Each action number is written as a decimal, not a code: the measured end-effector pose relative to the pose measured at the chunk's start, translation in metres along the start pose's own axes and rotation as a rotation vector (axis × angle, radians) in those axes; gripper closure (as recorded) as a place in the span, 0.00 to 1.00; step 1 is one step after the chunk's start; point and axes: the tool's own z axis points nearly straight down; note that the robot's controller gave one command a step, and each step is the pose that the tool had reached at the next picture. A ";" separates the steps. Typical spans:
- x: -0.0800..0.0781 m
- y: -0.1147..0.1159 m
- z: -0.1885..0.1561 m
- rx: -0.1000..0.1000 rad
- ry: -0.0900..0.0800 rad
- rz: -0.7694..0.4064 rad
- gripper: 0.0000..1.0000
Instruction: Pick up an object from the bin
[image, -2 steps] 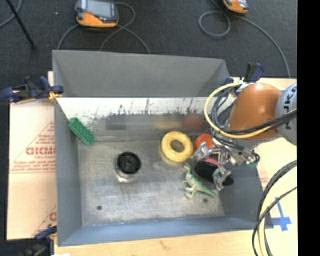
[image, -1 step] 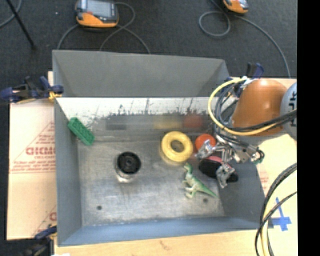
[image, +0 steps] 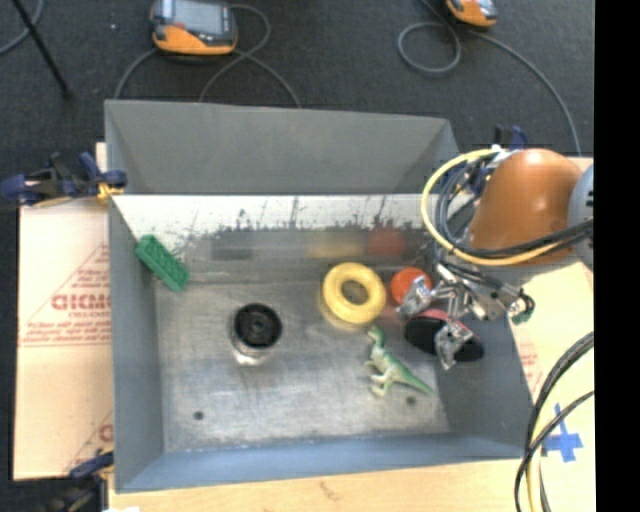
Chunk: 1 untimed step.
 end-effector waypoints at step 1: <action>0.000 0.000 -0.011 0.001 0.000 0.000 1.00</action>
Offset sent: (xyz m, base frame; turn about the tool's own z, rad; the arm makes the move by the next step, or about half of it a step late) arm 0.0000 0.0001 0.0050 0.0000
